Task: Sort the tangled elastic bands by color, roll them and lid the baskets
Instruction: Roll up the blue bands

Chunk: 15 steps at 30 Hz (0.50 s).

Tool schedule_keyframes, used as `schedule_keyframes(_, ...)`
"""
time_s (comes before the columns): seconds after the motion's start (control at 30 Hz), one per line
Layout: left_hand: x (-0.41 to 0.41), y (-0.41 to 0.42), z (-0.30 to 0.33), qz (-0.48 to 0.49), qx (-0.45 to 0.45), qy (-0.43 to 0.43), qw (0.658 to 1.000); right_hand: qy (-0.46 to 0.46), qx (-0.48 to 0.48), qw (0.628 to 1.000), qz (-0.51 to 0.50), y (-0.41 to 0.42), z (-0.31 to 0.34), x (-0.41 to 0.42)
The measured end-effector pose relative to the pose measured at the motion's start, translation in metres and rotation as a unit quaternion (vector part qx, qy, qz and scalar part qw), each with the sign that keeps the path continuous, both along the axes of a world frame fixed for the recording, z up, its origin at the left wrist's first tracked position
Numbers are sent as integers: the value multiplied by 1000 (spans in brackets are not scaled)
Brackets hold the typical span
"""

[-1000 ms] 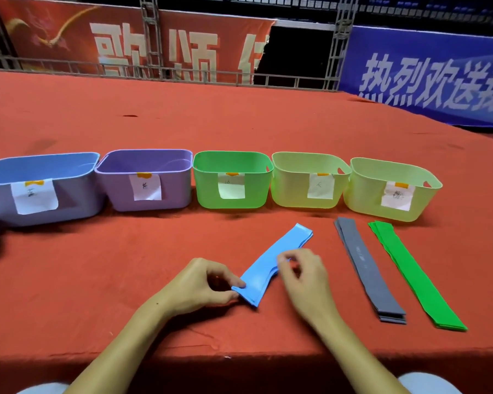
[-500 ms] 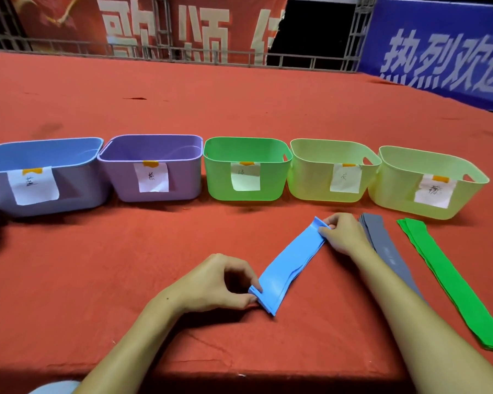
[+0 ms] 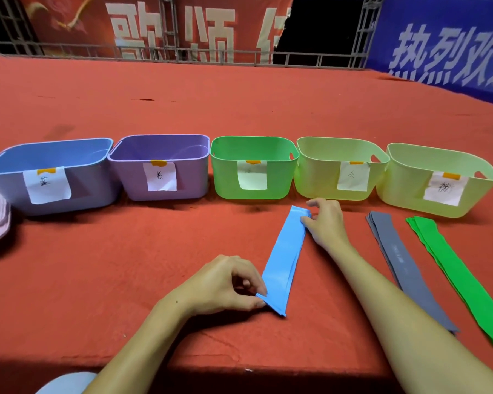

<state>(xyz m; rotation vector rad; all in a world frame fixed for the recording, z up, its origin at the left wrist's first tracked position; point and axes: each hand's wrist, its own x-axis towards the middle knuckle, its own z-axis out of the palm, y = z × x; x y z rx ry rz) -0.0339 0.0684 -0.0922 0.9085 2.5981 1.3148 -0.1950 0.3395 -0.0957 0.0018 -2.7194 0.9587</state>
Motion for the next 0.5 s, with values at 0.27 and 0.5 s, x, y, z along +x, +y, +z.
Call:
schedule_keyframes(0.27,-1,4,4,4,-17,-36,999,3,-70,980,188,-14,7,147)
schedule_keyframes(0.5,3,11,6,38,47,-62,996,16,-55,964,260,-20,-2,203)
